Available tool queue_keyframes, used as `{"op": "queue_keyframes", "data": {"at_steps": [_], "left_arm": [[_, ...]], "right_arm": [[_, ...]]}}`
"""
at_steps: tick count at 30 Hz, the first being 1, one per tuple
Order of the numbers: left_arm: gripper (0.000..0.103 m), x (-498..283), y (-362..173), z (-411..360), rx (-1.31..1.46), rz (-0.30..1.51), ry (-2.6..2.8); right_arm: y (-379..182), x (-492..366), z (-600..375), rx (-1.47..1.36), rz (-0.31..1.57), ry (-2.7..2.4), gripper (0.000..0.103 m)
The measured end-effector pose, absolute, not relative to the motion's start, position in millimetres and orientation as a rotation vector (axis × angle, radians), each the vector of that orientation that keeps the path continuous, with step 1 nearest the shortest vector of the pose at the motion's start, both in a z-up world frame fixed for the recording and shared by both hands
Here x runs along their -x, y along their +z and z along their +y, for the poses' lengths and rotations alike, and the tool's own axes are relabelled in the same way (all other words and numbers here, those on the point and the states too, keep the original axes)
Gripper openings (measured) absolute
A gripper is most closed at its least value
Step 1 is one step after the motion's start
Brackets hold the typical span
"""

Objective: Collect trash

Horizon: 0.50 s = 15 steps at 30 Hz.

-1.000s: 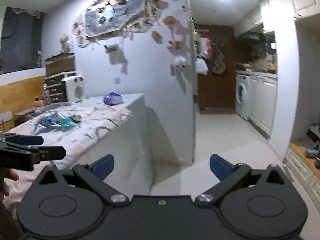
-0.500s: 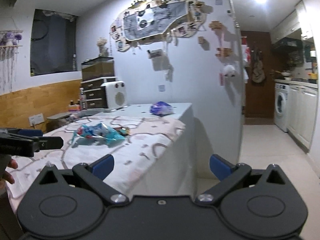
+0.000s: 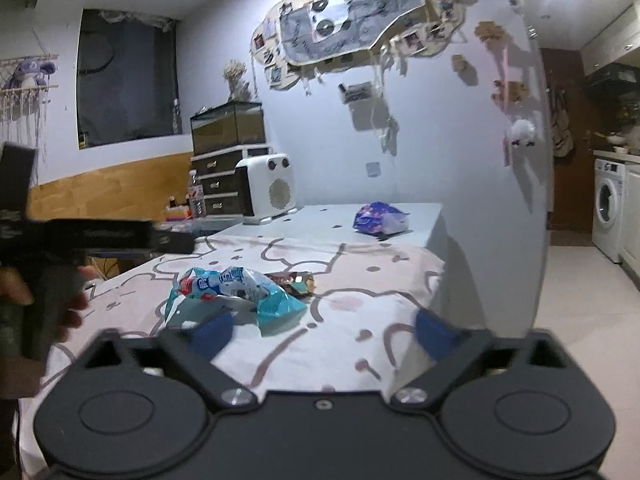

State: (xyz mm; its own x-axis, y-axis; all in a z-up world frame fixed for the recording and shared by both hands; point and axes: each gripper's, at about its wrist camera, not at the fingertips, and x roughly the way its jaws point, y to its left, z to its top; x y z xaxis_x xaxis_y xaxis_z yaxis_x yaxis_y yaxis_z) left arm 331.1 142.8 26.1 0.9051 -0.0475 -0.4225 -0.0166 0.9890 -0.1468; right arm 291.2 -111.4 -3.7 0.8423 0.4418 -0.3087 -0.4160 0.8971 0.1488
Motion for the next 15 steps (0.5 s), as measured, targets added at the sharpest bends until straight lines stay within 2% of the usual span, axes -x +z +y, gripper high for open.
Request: {"op": "queue_keyframes", "data": {"at_steps": [1, 2, 3, 4, 6, 15], "left_arm": [[0.103, -340, 20, 146, 0.171, 0.458, -0.02], [0.103, -350, 12, 151, 0.205, 0.481, -0.028], [0.103, -355, 4, 155, 0.233, 0.494, -0.037], [0.103, -359, -4, 159, 0.263, 0.503, -0.048], [0.103, -365, -19, 169, 0.329, 0.523, -0.064], [0.103, -353, -48, 202, 0.552, 0.557, -0.035]], "right_arm": [[-4, -303, -108, -0.079, 0.364, 0.462, 0.054], [-3, -315, -105, -0.082, 0.383, 0.47, 0.045], [-3, -329, -100, -0.083, 0.404, 0.481, 0.03], [-3, -344, -95, -0.084, 0.427, 0.501, 0.02], [-5, -369, -85, -0.084, 0.461, 0.525, 0.01], [-27, -478, -34, -0.109, 0.58, 0.549, 0.007]]}}
